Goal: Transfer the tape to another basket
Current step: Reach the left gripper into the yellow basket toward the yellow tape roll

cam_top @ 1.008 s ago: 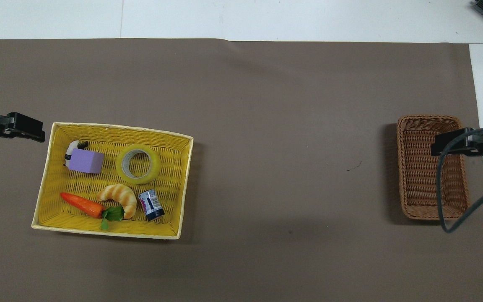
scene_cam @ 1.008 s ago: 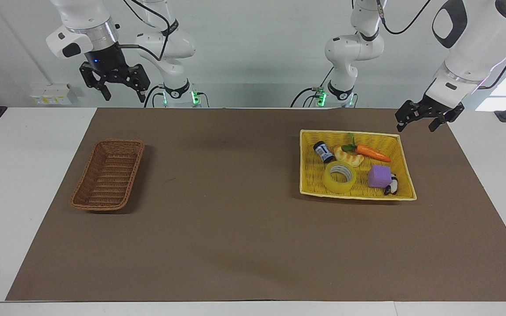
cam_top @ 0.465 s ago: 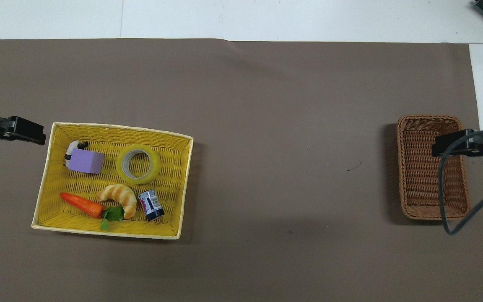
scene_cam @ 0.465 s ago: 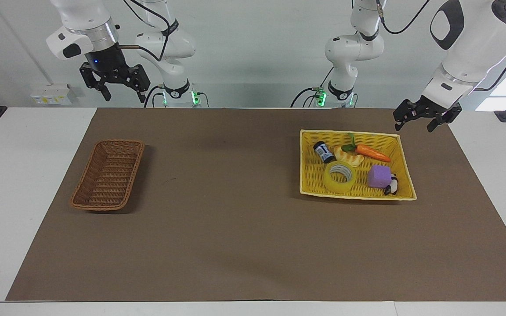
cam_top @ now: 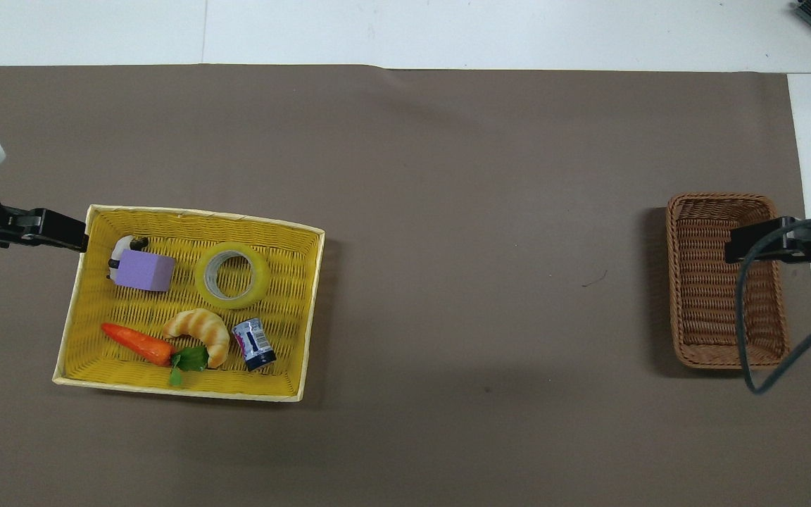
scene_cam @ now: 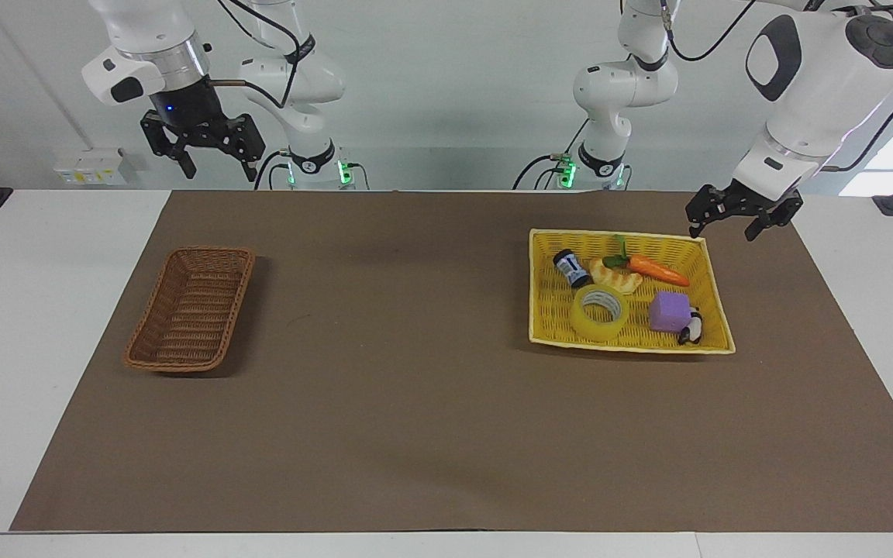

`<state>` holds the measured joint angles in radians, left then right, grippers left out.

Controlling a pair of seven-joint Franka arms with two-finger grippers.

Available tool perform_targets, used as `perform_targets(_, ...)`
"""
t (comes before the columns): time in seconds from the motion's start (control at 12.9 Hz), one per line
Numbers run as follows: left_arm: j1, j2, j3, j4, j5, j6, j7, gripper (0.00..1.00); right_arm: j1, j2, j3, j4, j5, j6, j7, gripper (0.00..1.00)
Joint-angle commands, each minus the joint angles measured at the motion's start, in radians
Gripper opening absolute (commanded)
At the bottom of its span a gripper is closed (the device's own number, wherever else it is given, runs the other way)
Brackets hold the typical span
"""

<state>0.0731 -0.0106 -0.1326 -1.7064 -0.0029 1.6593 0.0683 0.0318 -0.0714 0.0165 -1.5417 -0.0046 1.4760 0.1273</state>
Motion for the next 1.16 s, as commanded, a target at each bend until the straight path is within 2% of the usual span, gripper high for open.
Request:
perform_targets(0.0,0.002,-0.039,0.001,-0.090,-0.015,0.071,0.019,1.00,-0.016,-0.015,0.003,-0.020,0.014,0.018,-0.031,1.00)
perform_targets(0.39,-0.004,-0.035,-0.004,-0.174,-0.015,0.180,0.010,1.00,-0.016,-0.015,0.003,-0.020,0.014,0.018,-0.031,1.00)
perform_targets(0.78,-0.064,-0.026,-0.002,-0.295,-0.015,0.321,0.007,1.00,-0.016,-0.015,0.003,-0.020,0.014,0.018,-0.031,1.00)
perform_targets(1.09,-0.090,0.024,-0.004,-0.331,-0.015,0.370,-0.038,1.00,-0.016,-0.015,0.003,-0.018,0.014,0.018,-0.031,1.00)
